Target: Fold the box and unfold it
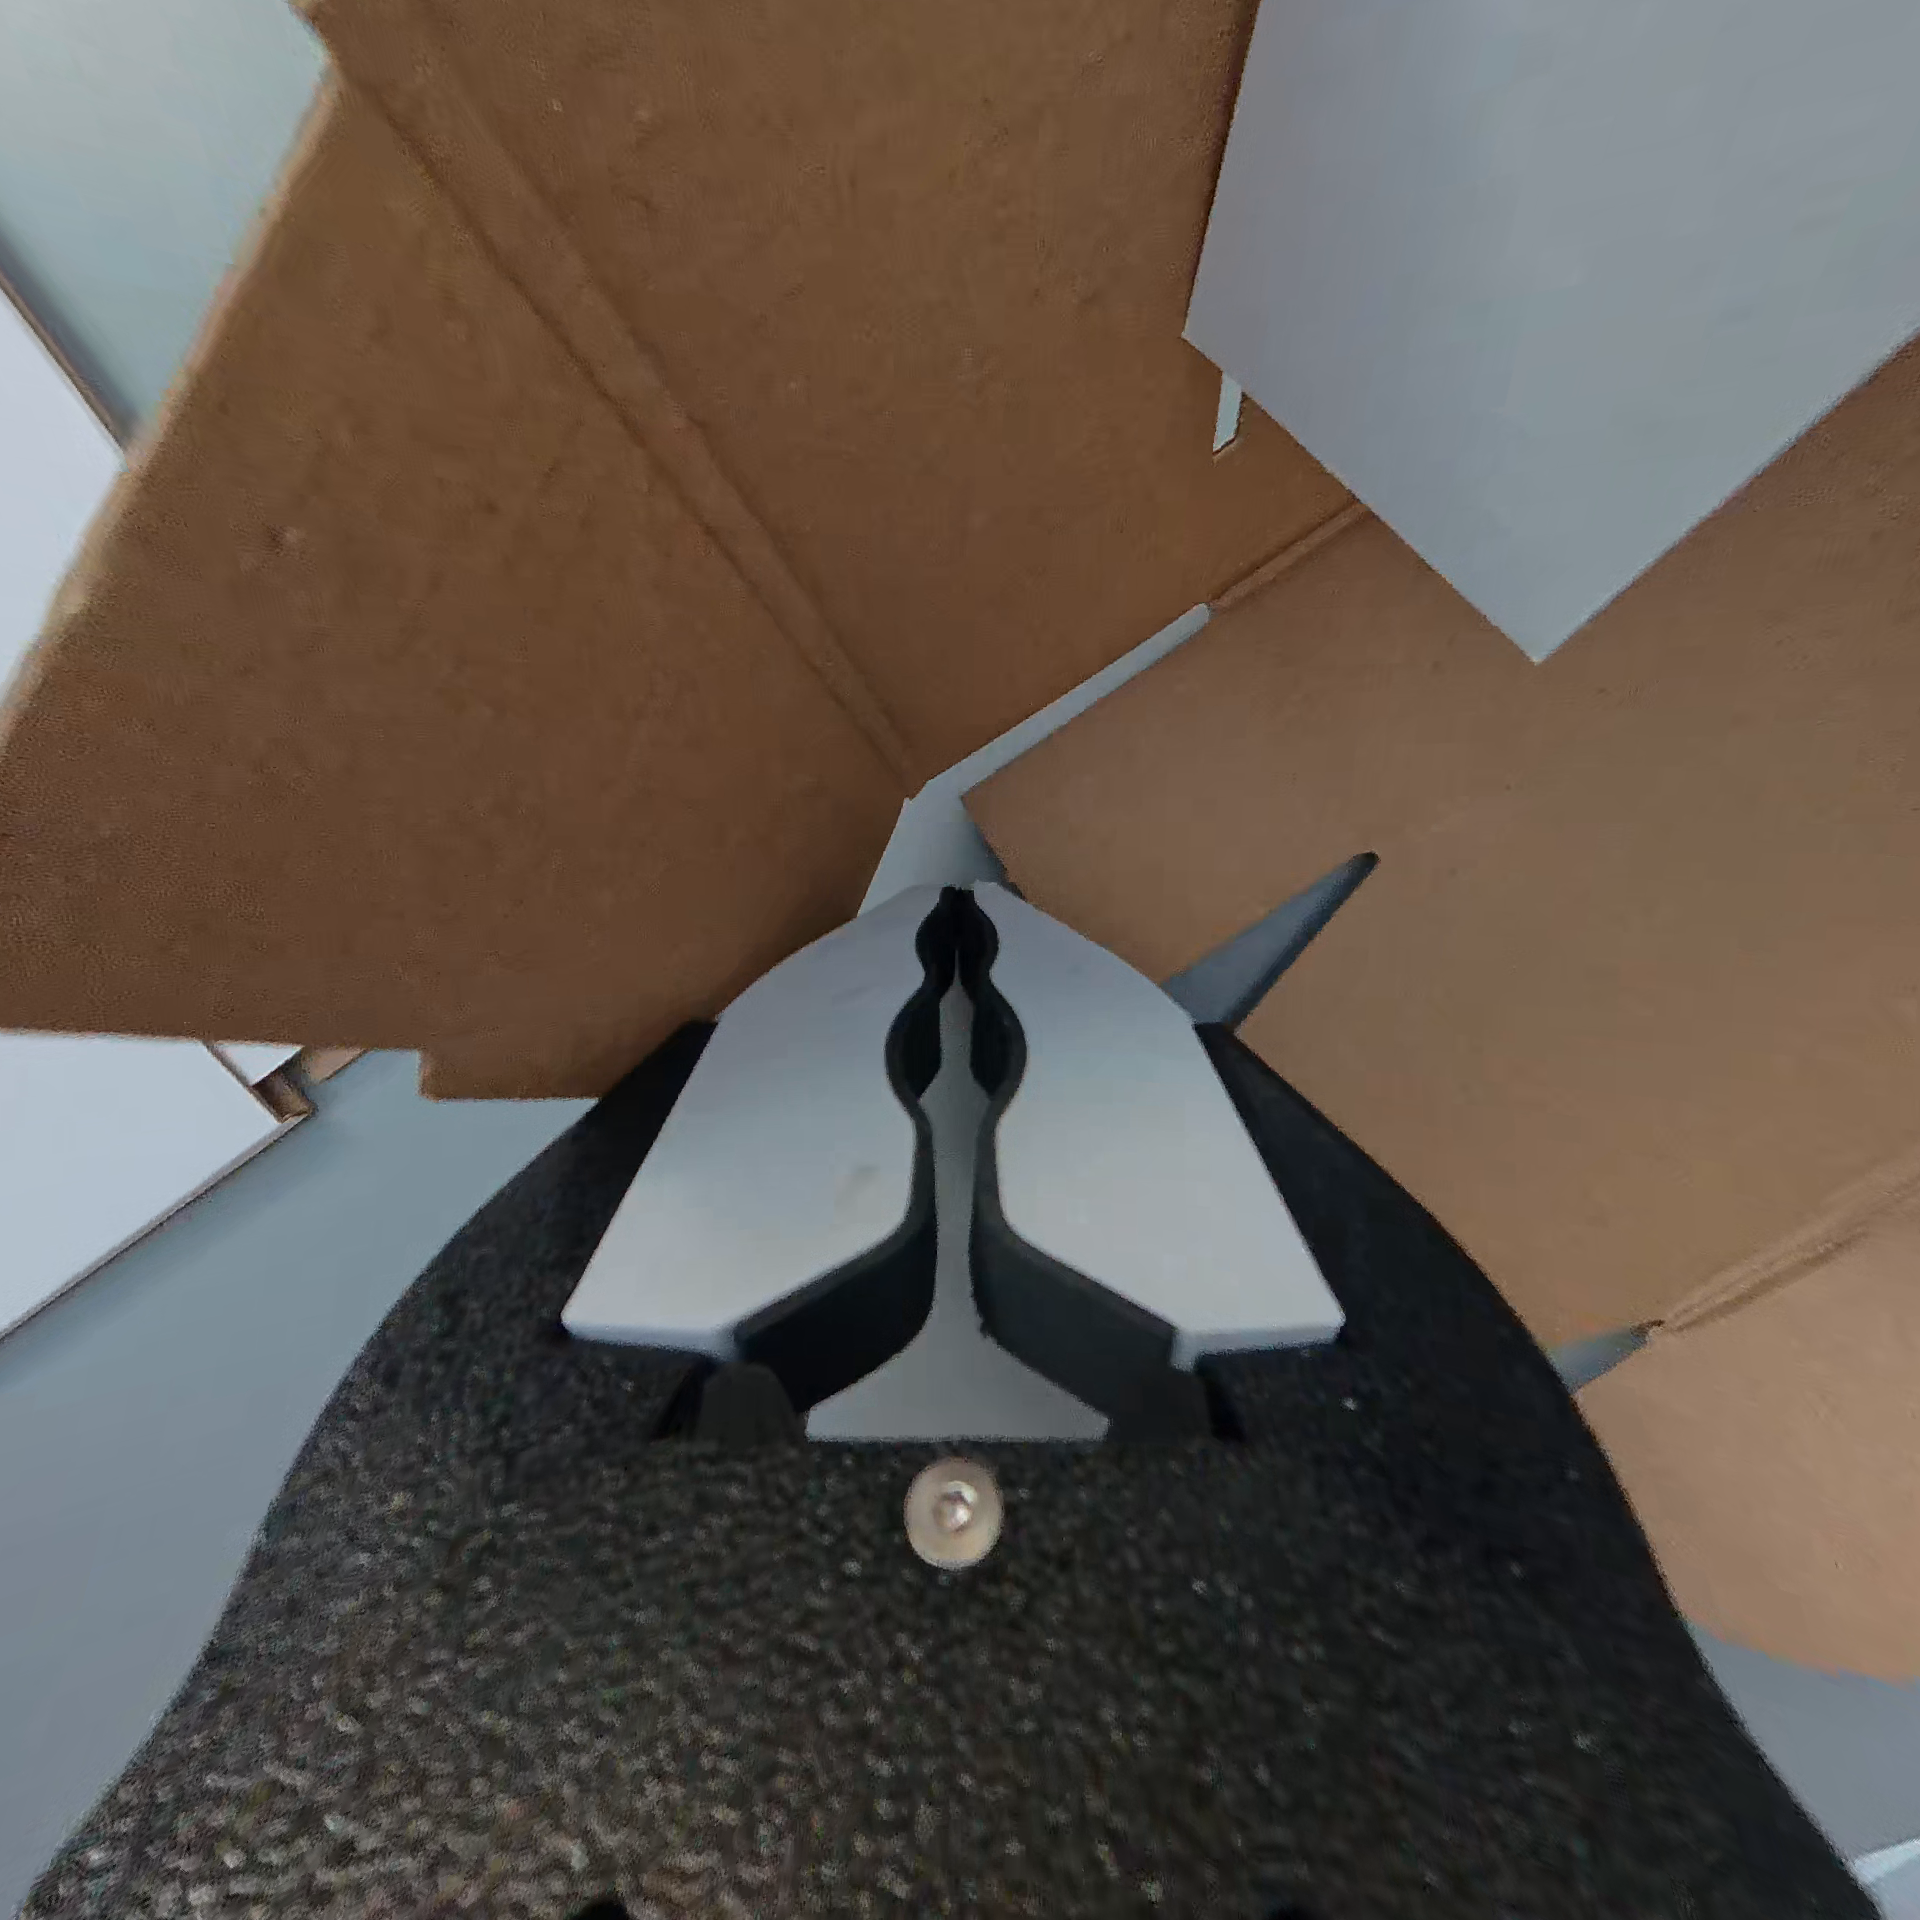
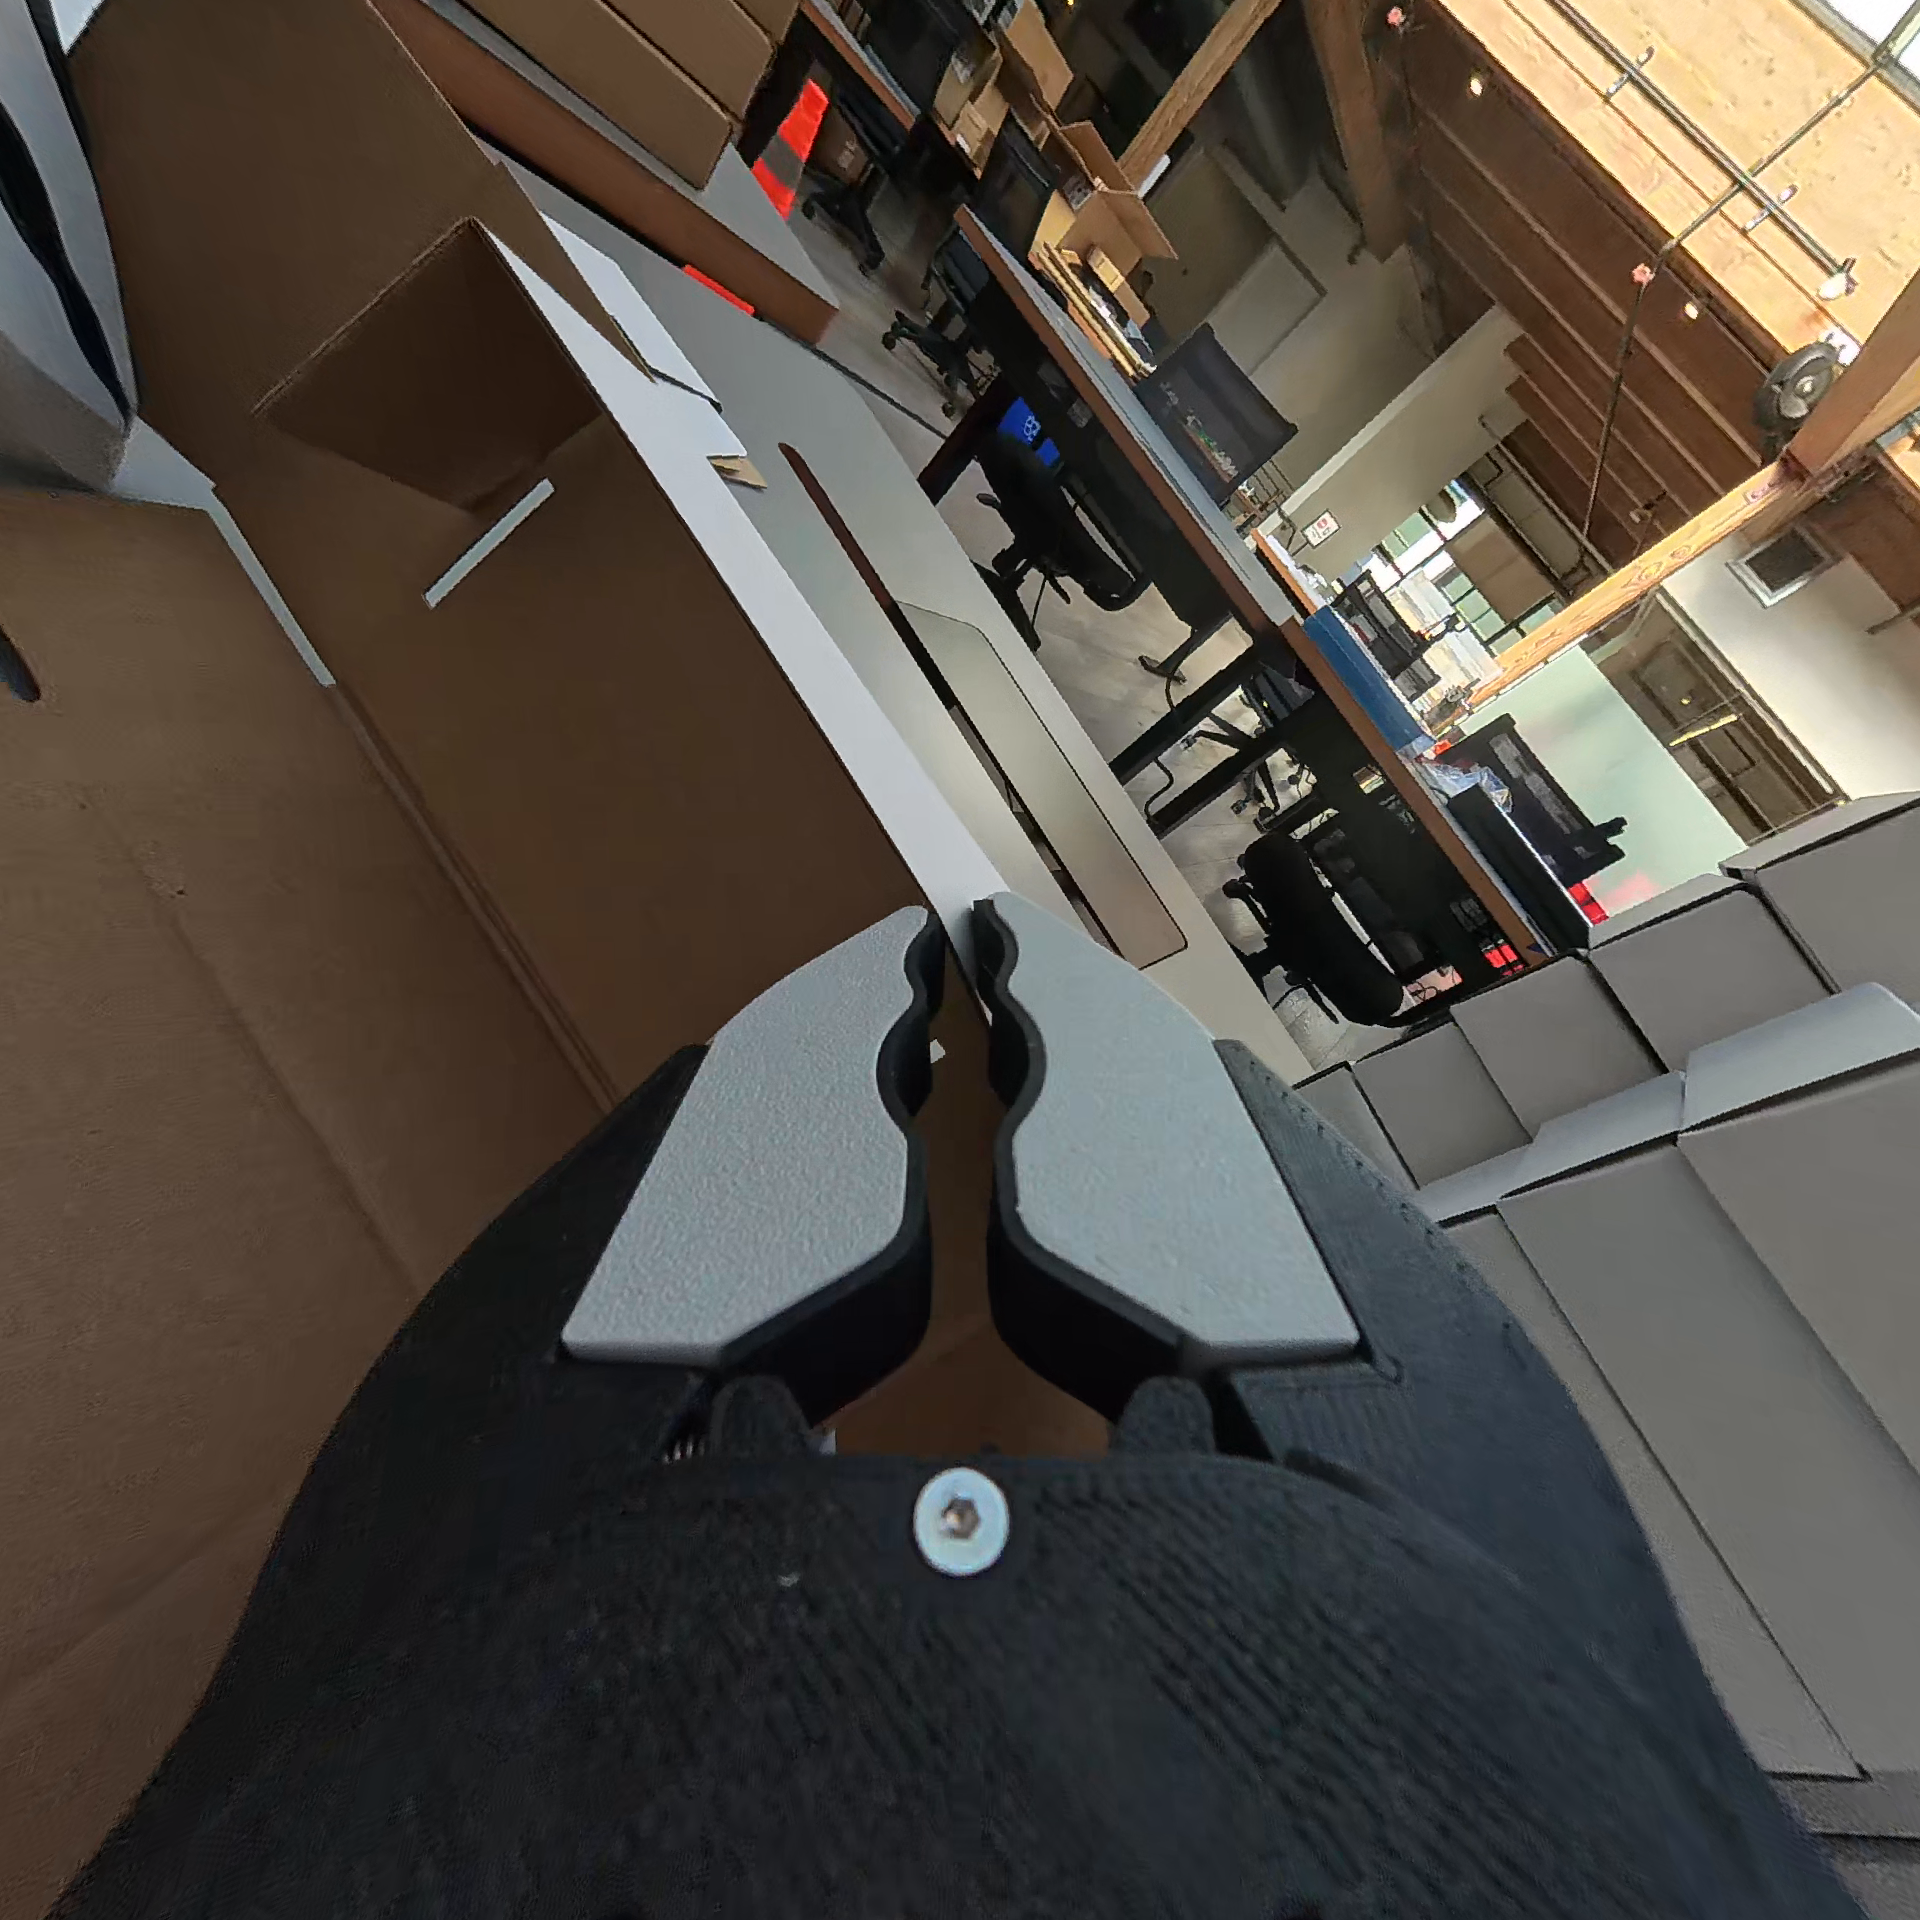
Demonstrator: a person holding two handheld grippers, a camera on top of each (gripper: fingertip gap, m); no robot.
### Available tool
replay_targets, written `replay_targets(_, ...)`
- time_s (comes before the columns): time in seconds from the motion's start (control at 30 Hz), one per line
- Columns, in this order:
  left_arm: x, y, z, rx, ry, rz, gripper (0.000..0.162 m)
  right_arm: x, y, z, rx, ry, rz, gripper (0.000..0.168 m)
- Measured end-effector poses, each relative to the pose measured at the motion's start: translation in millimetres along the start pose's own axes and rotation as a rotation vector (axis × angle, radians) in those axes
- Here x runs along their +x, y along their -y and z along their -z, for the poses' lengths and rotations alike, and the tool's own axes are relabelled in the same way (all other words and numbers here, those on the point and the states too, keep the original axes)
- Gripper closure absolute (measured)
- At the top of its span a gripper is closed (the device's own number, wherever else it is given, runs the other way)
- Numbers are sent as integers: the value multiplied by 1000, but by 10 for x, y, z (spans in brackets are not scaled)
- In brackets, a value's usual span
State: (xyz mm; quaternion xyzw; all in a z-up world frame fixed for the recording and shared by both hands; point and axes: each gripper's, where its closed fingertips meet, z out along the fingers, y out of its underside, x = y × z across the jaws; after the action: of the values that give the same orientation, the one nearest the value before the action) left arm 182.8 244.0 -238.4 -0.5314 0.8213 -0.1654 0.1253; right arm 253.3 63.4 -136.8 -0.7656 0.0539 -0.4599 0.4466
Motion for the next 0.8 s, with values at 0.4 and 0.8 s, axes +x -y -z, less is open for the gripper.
replay_targets(0.4, 36, 123, -4, 207, -191, 182, 162, 20, -27, 26, 14, -47, -37, 162)
replay_targets(0.8, 409, 506, 271, 425, -65, 16, 162, 2, -9, 14, -25, -74, -26, 162)
